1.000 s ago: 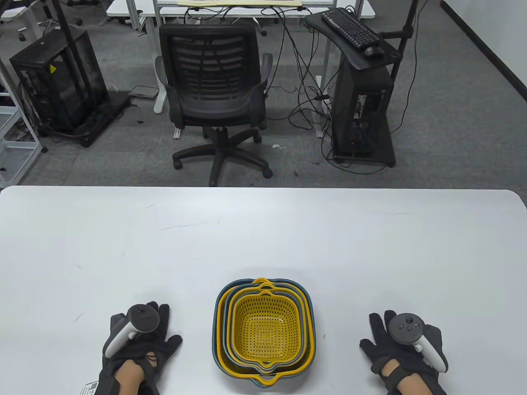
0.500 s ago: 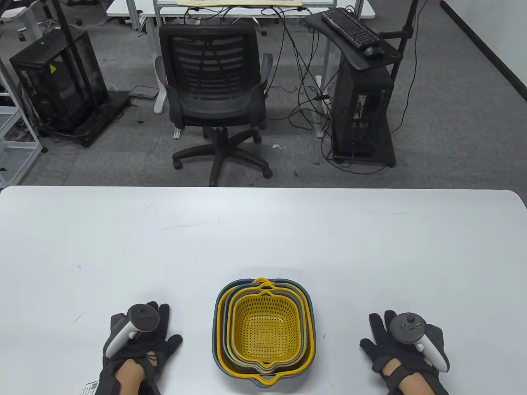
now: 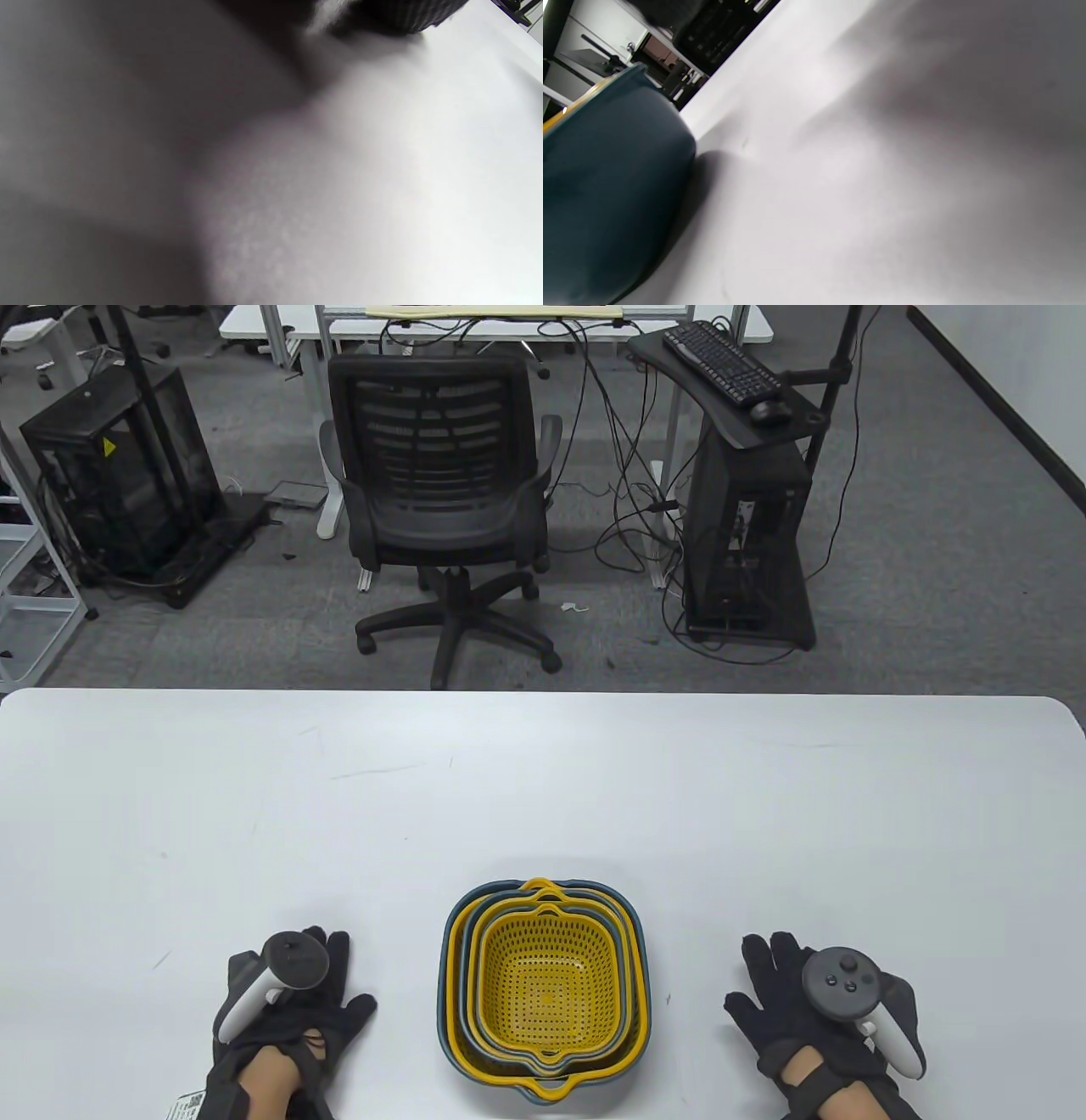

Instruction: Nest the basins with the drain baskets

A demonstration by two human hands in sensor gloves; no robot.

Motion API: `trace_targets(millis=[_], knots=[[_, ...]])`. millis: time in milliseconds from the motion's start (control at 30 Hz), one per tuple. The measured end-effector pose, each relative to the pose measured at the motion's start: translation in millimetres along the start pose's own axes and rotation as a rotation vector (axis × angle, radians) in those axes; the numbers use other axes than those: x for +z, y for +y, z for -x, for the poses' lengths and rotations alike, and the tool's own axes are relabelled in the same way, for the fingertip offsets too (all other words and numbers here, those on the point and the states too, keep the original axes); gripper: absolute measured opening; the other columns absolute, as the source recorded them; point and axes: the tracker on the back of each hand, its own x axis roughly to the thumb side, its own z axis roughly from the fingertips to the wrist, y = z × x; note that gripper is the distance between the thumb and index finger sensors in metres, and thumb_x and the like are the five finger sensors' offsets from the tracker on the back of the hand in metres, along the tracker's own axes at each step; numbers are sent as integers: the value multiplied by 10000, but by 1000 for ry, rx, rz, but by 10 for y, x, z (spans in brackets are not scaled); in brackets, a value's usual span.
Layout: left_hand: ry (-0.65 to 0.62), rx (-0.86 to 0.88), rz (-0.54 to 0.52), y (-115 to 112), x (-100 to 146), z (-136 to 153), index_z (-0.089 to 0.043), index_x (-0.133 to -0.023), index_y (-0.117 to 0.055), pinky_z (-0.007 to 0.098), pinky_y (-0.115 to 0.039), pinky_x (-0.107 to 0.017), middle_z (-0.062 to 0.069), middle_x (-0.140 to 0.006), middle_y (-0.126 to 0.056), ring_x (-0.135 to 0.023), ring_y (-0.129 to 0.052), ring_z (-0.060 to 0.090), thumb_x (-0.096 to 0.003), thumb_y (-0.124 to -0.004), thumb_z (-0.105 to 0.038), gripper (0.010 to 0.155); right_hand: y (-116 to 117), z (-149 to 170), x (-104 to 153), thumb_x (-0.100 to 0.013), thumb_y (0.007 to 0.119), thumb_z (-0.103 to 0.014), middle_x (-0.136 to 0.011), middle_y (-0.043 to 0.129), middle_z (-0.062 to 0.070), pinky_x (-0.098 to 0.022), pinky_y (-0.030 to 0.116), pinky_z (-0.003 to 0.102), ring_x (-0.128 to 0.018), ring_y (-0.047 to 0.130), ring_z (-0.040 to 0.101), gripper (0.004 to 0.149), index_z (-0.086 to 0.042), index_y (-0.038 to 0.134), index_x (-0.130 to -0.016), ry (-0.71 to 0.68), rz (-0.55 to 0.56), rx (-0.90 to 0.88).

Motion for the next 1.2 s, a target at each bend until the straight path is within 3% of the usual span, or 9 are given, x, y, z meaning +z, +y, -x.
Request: trace_targets(millis=[167,1200], knots=[[6,6,5,0,-1,-8,-496,-986,59,560,192,-598,-185,-1005,266,-899,353,213,-479,-587,-617,830,15,105,-75,-537,648,-490,-1134,15,113,-623,125,760,-983,-45,480,724,-231,270,-1098,40,-28,-46],[19,22,1,-7,-9,-27,-497,-986,57,563,193,-594,-187,-1004,266,-896,357,215,-482,-588,-614,826,87,146,-68,-539,646,-485,-1133,21,126,-608,69,719,-978,-44,488,720,-208,294,-1103,48,-104,-75]])
